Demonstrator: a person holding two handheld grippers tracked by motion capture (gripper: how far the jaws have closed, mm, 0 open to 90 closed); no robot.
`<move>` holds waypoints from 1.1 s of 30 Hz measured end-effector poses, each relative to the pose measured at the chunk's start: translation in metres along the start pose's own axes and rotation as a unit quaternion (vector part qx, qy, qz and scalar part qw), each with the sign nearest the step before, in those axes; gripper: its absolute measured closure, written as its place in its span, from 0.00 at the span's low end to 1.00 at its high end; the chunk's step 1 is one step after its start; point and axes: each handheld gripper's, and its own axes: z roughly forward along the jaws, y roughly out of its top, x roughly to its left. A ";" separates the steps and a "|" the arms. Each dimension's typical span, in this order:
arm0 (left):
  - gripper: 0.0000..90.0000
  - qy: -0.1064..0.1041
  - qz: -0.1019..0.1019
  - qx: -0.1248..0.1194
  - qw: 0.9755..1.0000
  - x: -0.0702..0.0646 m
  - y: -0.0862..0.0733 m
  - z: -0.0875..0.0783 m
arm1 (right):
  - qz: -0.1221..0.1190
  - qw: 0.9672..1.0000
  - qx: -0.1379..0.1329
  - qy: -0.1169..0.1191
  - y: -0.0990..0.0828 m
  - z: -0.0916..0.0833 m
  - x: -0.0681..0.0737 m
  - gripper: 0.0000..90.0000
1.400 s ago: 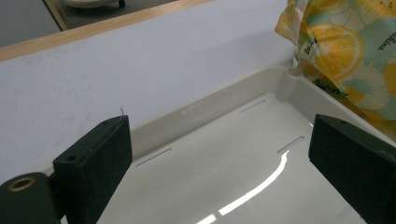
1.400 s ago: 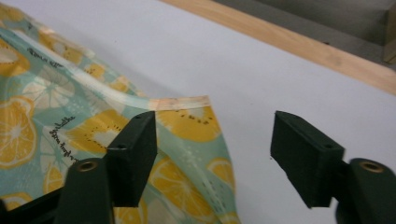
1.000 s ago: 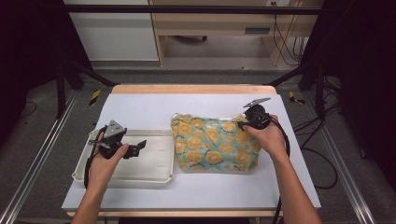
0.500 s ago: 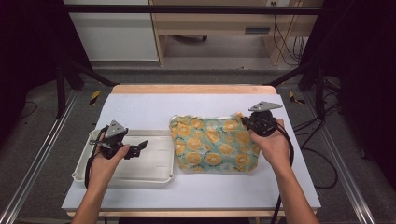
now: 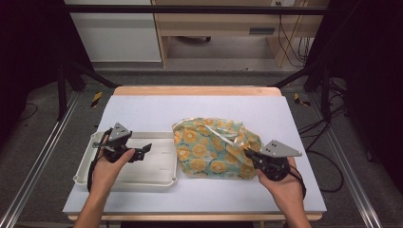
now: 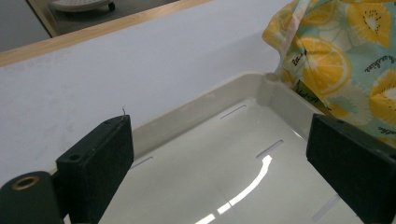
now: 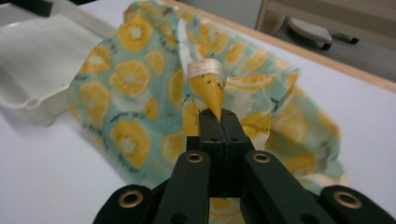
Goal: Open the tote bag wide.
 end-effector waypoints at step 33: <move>0.11 -0.016 0.025 0.004 1.000 -0.027 0.008 0.008 | 0.063 0.992 0.112 -0.010 -0.072 0.022 0.002 1.00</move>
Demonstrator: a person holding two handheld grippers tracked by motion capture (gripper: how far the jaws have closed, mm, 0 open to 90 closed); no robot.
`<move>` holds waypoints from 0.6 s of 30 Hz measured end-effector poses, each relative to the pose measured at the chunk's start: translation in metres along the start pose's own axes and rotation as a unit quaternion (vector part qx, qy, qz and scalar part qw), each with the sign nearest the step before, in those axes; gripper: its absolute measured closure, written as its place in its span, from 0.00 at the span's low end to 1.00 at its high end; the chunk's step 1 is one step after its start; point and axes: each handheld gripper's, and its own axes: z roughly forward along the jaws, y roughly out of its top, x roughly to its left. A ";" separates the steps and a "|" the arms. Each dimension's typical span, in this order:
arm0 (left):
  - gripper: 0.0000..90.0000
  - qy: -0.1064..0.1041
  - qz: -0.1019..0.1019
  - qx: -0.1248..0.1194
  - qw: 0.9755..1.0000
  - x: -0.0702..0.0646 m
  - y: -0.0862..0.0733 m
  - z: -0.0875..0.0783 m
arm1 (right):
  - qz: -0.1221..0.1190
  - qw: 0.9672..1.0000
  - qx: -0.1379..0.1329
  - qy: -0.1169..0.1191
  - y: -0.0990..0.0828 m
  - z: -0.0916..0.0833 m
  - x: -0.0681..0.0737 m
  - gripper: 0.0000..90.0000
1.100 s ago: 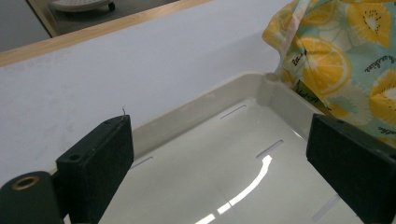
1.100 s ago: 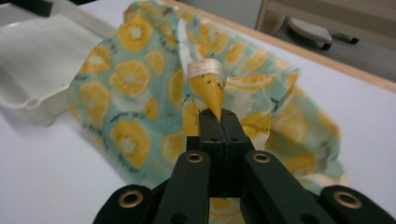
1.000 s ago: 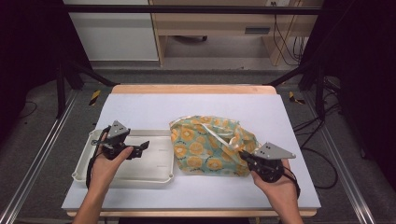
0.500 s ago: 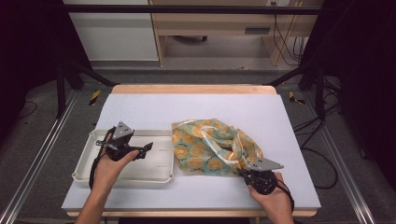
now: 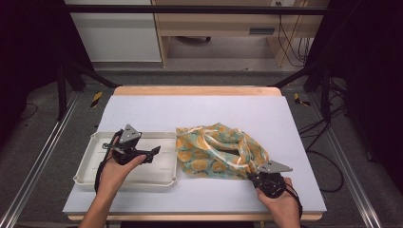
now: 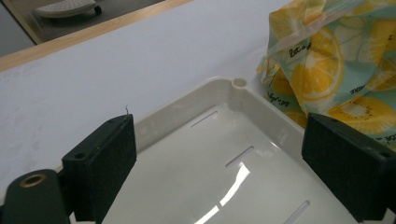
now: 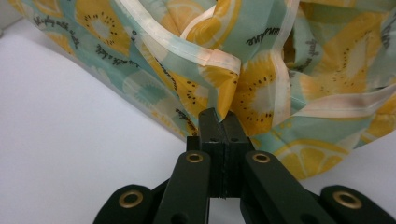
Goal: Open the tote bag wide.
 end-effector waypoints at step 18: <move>0.13 -0.037 0.057 -0.002 0.998 -0.028 0.039 0.016 | -0.002 1.000 0.001 -0.003 -0.001 0.002 0.000 1.00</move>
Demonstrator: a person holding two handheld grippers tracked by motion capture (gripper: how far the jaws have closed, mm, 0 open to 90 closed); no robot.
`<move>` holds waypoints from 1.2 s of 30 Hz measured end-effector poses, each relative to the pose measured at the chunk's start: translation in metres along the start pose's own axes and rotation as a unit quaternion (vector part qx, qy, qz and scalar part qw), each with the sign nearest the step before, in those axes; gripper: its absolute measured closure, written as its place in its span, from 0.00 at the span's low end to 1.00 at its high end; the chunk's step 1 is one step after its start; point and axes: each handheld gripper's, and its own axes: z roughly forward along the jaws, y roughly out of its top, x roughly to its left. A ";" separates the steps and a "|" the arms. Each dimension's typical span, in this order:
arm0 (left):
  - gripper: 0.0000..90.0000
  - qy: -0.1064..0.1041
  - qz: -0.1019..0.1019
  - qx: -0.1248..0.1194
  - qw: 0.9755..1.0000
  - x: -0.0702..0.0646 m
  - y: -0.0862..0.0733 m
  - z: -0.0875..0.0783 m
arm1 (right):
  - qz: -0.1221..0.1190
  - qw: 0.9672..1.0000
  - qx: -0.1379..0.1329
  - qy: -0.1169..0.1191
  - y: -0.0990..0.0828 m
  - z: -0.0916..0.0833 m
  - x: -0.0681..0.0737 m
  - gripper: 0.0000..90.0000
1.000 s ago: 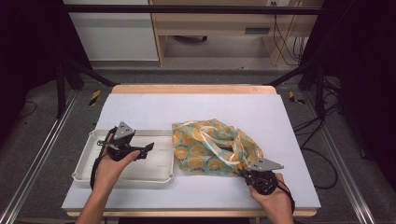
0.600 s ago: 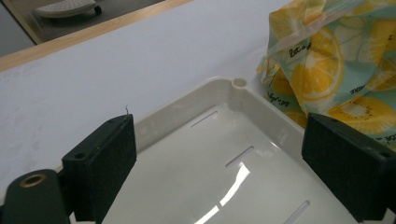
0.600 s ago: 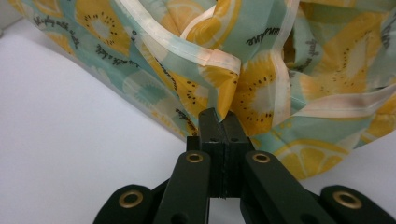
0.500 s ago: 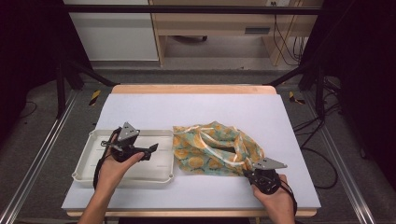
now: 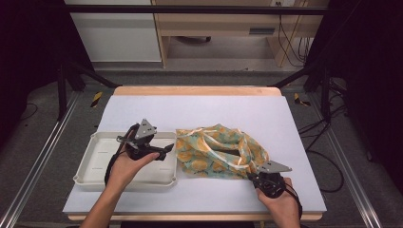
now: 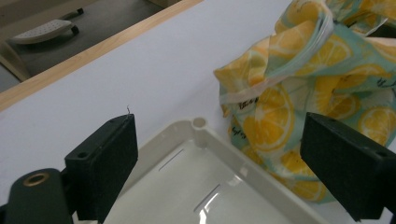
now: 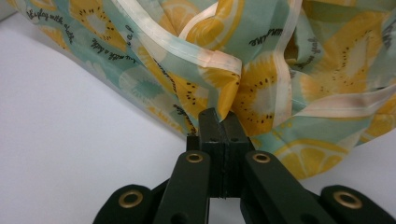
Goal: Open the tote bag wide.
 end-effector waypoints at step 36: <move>0.60 -0.091 0.044 0.025 0.995 -0.037 0.040 0.036 | -0.010 1.000 0.001 -0.001 -0.001 -0.001 0.001 1.00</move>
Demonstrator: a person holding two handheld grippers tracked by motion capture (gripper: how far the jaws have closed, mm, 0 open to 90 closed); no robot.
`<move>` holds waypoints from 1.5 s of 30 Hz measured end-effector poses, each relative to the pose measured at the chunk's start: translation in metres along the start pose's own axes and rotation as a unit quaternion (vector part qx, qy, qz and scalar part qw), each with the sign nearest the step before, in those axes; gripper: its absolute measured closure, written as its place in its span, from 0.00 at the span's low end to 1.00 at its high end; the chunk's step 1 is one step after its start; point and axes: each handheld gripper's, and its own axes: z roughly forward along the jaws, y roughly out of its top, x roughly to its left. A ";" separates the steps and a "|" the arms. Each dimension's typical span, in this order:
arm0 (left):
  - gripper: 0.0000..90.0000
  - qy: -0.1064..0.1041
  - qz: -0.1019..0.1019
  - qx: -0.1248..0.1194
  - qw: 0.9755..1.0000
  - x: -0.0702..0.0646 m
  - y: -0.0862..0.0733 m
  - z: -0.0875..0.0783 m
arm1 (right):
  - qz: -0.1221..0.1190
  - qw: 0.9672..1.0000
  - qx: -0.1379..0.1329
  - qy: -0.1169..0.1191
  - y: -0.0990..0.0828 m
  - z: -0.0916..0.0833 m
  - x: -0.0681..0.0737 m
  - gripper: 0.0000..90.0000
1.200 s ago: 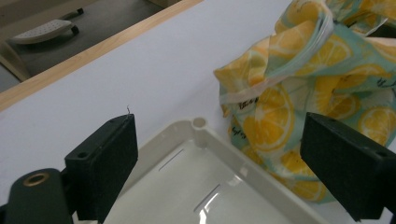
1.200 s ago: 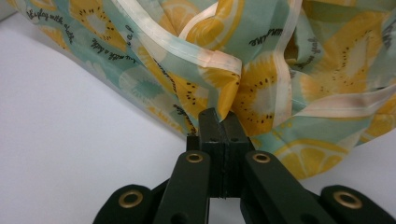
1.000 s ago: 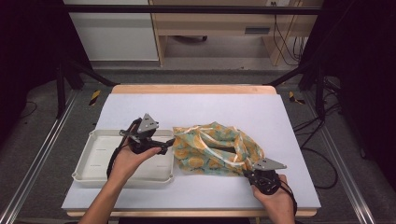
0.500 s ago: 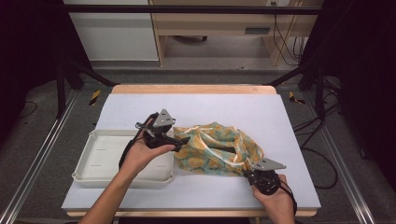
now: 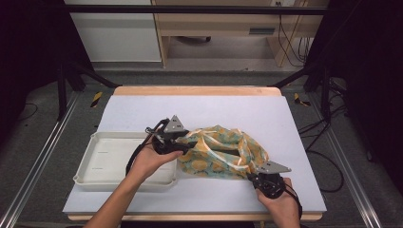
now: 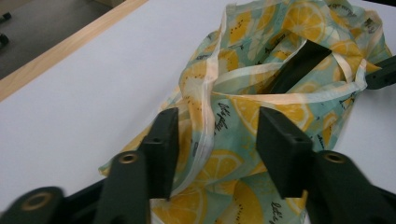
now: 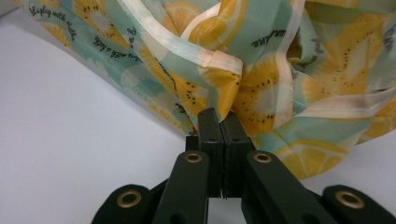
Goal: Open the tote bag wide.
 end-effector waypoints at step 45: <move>0.98 -0.023 0.005 0.006 1.000 -0.036 -0.067 -0.024 | -0.030 0.999 -0.034 -0.004 0.084 -0.004 -0.006 0.28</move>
